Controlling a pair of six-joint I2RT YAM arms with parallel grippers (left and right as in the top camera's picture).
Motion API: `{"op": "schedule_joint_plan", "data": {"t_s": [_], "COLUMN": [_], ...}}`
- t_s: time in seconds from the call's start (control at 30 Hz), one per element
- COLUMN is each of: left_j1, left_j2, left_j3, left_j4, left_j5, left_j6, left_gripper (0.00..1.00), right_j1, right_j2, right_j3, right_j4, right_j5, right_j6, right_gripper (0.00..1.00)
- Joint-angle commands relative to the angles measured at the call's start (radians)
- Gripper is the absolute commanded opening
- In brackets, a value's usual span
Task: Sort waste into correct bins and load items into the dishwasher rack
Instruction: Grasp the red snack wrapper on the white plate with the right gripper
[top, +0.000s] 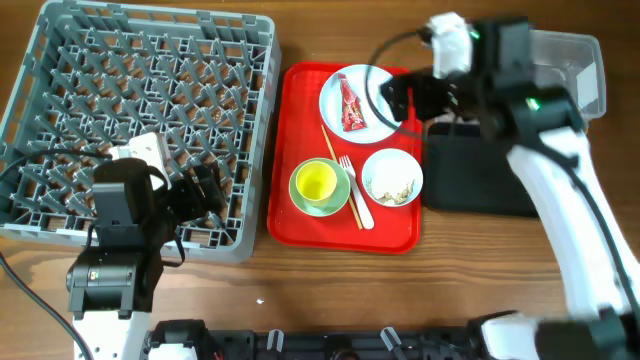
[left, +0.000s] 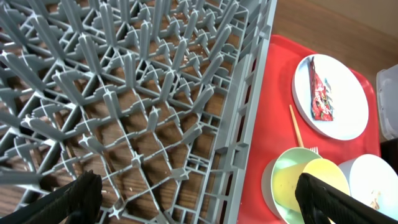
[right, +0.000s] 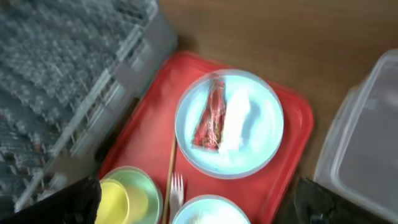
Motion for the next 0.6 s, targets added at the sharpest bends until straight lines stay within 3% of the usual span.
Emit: {"op": "schedule_joint_plan", "data": {"t_s": [0.0, 0.37, 0.5, 0.57], "left_j1": [0.001, 0.001, 0.001, 0.001], "left_j2": [0.000, 0.000, 0.000, 0.000], "left_j3": [0.018, 0.018, 0.018, 0.018], "left_j4": [0.001, -0.014, -0.014, -0.017], "left_j5": [0.012, 0.012, 0.012, 0.012], "left_j6": [0.005, 0.005, 0.005, 0.005], "left_gripper": [1.00, 1.00, 1.00, 1.00], "right_j1": [0.043, 0.056, 0.059, 0.072], "right_j2": [0.185, 0.628, 0.704, 0.742], "right_j3": [0.234, 0.282, 0.280, 0.280], "right_j4": [-0.048, 0.123, 0.121, 0.121], "right_j5": [0.108, 0.176, 0.202, 0.202], "right_j6": [-0.021, 0.218, 0.296, 0.297], "right_gripper": [1.00, 1.00, 0.91, 0.79]}}
